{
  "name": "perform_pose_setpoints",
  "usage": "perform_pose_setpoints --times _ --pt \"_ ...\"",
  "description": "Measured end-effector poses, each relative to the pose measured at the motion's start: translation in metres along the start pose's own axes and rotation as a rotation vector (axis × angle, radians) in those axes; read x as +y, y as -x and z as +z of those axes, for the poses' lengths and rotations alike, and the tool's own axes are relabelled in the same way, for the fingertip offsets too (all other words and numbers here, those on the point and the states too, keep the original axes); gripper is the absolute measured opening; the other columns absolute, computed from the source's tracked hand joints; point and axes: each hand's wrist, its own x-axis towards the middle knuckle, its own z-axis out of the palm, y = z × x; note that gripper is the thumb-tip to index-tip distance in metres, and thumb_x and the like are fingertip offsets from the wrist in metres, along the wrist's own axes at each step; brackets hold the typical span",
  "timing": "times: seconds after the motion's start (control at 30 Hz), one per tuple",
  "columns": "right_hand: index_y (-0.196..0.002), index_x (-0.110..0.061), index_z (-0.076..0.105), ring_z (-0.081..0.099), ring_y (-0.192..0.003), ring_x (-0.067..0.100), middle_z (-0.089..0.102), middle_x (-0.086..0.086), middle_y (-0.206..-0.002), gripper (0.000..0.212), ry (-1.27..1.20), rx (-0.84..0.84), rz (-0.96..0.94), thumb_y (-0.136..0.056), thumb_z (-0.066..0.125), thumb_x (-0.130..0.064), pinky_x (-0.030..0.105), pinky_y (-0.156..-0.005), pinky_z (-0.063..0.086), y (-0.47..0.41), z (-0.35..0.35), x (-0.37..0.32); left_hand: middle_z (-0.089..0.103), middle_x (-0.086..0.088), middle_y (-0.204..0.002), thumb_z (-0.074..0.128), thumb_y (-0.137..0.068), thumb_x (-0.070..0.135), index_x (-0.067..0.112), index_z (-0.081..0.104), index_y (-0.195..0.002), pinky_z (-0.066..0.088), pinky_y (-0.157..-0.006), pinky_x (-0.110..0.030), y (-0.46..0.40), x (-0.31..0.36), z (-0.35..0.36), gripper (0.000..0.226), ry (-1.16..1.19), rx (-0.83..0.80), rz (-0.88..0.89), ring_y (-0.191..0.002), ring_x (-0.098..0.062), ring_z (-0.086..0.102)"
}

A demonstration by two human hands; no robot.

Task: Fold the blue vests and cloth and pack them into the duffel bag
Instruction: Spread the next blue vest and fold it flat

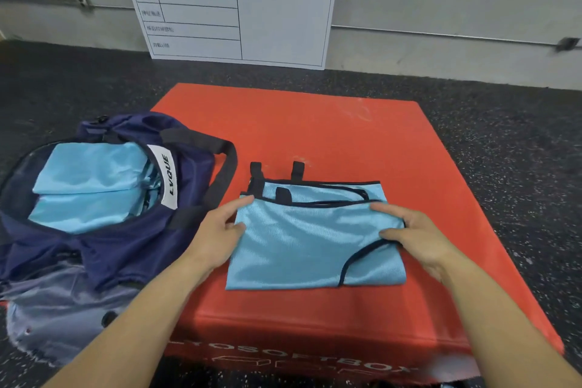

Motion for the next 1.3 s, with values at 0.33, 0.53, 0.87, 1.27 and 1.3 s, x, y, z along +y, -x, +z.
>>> perform_pose_setpoints --times 0.33,0.53,0.87,1.27,1.3 --pt "-0.124 -0.032 0.072 0.070 -0.097 0.009 0.074 -0.007 -0.119 0.059 -0.005 0.105 -0.076 -0.086 0.061 0.012 0.021 -0.081 0.055 -0.024 0.001 -0.013 0.065 0.018 -0.114 0.046 -0.099 -0.007 0.038 0.052 -0.144 0.049 -0.068 -0.022 -0.023 0.020 0.002 0.064 -0.052 -0.018 0.129 -0.065 -0.007 0.054" --pt "-0.126 -0.035 0.069 0.068 -0.085 0.017 0.074 0.004 -0.118 0.061 0.014 0.144 -0.060 -0.087 0.060 0.011 0.037 -0.078 0.055 -0.038 0.009 -0.011 0.063 0.031 -0.112 0.046 -0.098 -0.004 0.059 0.051 -0.130 0.045 -0.067 -0.029 -0.037 0.007 -0.002 0.071 -0.044 0.013 0.085 -0.074 -0.014 0.052" --pt "-0.134 -0.038 0.064 0.065 -0.077 0.022 0.072 0.006 -0.121 0.062 0.180 0.276 -0.067 -0.088 0.062 0.004 0.033 -0.073 0.052 -0.055 0.014 -0.007 0.040 0.015 -0.153 0.048 -0.100 0.004 0.037 0.041 -0.151 0.042 -0.112 -0.031 -0.047 0.013 -0.003 0.061 -0.309 0.007 0.145 -0.126 -0.005 0.052" --pt "-0.163 -0.033 0.013 0.001 -0.158 0.018 0.008 -0.001 -0.171 0.071 1.064 0.018 -0.459 -0.095 0.000 -0.052 0.044 -0.128 0.003 -0.034 0.152 0.004 0.040 -0.011 -0.158 0.025 -0.097 0.034 0.006 0.044 -0.150 0.026 -0.123 -0.043 -0.009 0.003 0.080 0.063 -1.065 0.018 0.414 -0.149 -0.022 0.032" --pt "-0.162 -0.034 0.011 -0.003 -0.158 0.016 0.003 -0.002 -0.172 0.070 1.091 0.039 -0.426 -0.096 0.003 -0.056 0.042 -0.128 -0.001 -0.037 0.144 0.006 0.032 -0.008 -0.162 0.023 -0.097 0.041 0.008 0.038 -0.154 0.020 -0.125 -0.042 -0.009 0.000 0.075 0.068 -1.067 0.036 0.383 -0.152 -0.020 0.026"
